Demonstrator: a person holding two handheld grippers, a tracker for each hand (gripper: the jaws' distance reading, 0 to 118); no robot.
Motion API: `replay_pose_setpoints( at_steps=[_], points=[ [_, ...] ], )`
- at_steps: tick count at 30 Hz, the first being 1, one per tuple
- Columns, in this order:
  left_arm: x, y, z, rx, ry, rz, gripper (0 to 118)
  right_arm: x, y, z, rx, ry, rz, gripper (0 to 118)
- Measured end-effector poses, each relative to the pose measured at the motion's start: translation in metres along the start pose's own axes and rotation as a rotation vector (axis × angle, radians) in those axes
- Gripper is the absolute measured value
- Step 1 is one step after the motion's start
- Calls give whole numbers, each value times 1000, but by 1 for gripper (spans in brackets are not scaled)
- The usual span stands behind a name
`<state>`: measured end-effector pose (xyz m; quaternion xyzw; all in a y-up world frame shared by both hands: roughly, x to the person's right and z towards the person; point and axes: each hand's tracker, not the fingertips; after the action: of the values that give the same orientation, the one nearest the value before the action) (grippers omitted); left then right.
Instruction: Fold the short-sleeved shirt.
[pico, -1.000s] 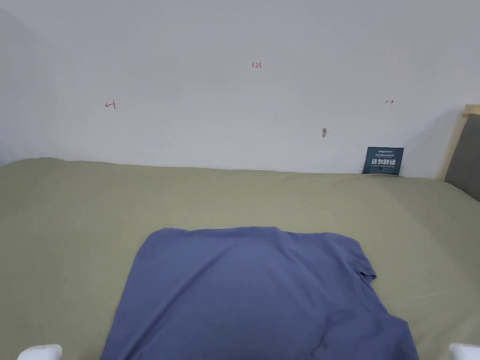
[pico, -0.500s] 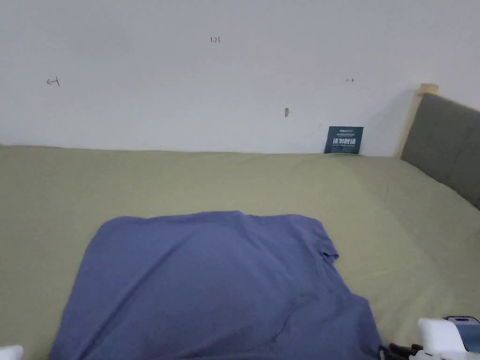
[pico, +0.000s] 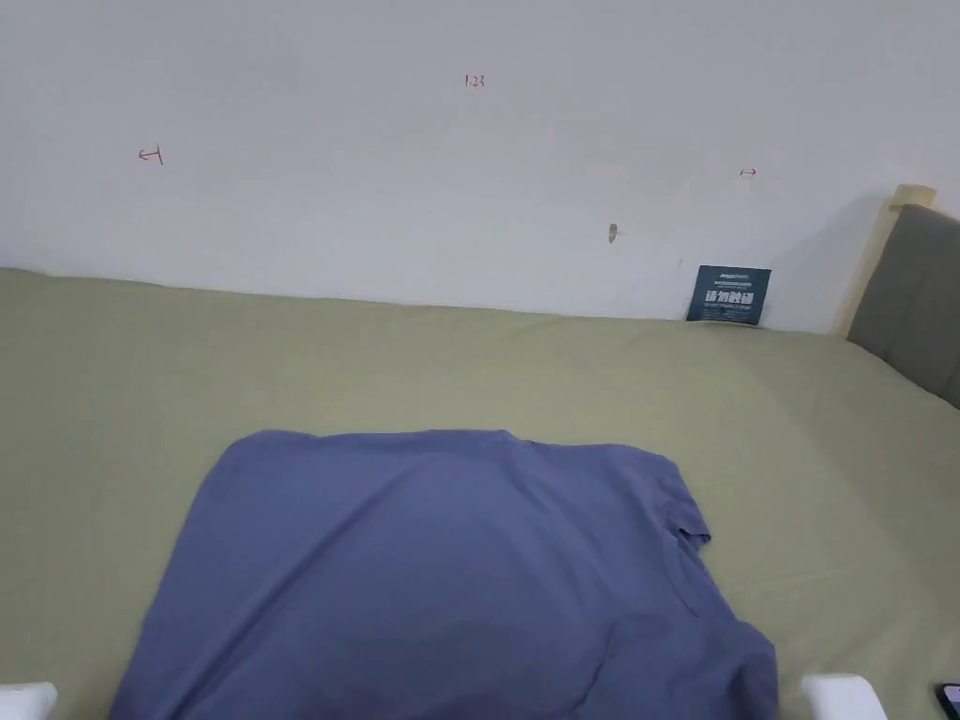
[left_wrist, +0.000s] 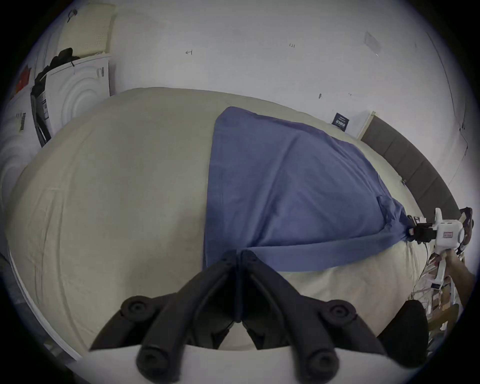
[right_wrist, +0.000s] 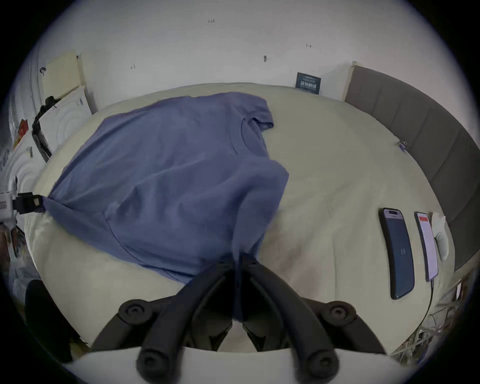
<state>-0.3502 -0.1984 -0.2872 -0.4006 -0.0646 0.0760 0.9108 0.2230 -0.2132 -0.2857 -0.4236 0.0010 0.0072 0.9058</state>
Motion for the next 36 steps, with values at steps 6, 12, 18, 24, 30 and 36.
replay_pose_setpoints(
  at_steps=[6, 12, 18, 24, 30, 36],
  points=[
    [-7, 12, 9, 17, -19, 32, 4, 2, 13, 27, 40, 15, -25, 5],
    [-11, 67, 10, 40, -46, 54, 4, 12, 74, 38, 65, 51, -102, 5],
    [-10, 133, -46, -27, 3, -47, 4, 13, 148, -9, 30, 38, -72, 5],
    [-16, 153, -100, -155, 19, 12, 6, 14, 176, -72, -39, 26, -108, 5],
    [-26, 144, -112, -148, 14, 115, 98, 18, 166, -83, -16, -2, -132, 110],
    [-7, 132, -43, 10, 39, 57, 91, 16, 148, -27, 102, 8, -104, 86]
  ],
)
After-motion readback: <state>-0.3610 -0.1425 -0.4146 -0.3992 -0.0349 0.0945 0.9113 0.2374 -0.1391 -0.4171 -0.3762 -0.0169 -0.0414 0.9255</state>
